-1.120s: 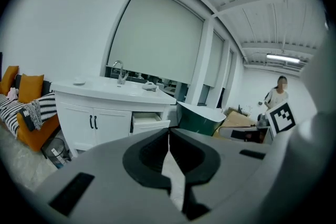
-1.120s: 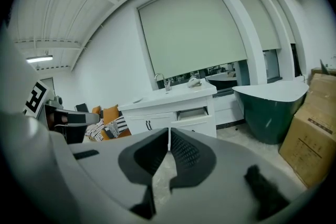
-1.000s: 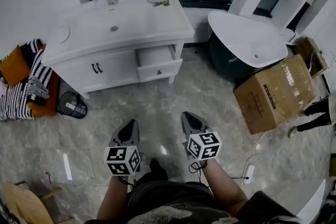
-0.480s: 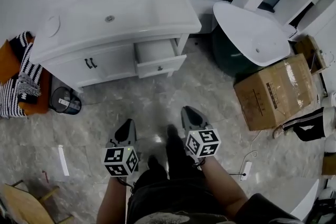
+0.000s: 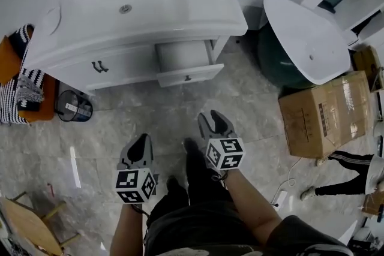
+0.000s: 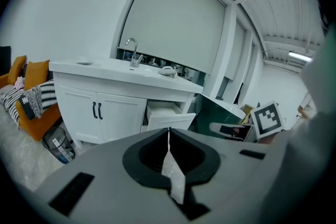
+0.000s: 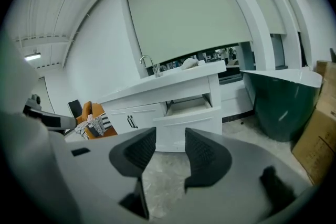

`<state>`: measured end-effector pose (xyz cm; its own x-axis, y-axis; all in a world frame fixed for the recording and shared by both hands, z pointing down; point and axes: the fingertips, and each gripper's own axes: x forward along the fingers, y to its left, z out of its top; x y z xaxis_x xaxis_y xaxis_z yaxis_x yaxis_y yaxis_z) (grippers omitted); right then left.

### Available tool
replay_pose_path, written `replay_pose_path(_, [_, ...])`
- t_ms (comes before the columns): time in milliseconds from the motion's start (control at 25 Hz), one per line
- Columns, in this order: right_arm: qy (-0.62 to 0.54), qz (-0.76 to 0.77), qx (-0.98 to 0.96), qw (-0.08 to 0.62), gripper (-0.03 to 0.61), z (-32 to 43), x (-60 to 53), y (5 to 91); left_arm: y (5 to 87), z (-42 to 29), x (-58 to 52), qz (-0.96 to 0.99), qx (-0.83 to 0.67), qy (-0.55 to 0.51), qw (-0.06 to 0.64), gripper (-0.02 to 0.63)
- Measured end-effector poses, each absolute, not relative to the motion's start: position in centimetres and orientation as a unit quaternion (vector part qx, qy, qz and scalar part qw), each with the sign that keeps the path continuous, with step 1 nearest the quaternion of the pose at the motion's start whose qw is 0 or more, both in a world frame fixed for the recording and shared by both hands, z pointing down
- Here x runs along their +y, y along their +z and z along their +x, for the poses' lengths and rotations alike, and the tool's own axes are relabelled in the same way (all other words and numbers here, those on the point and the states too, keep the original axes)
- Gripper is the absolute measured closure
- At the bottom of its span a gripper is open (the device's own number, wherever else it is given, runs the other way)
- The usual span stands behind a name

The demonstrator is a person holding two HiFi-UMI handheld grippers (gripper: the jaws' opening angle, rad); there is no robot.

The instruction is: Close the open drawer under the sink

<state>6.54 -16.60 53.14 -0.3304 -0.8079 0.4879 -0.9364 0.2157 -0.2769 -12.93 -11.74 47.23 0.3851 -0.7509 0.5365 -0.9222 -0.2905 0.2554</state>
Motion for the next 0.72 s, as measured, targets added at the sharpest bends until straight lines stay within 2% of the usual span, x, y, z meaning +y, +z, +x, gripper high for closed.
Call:
replay_pose_path(240, [0.27,0.554,-0.774,0.145,0.388,6.4,-21.8,58.0,50.7,-11.5,-16.4,0.776,-0.541,0.163,0.279,0.594])
replay_pose_path(720, [0.284,0.554,-0.762,0.181,0.388,5.3,-29.8,68.6,59.7,-11.4,-21.4,0.739,-0.565,0.167,0.327,0.594])
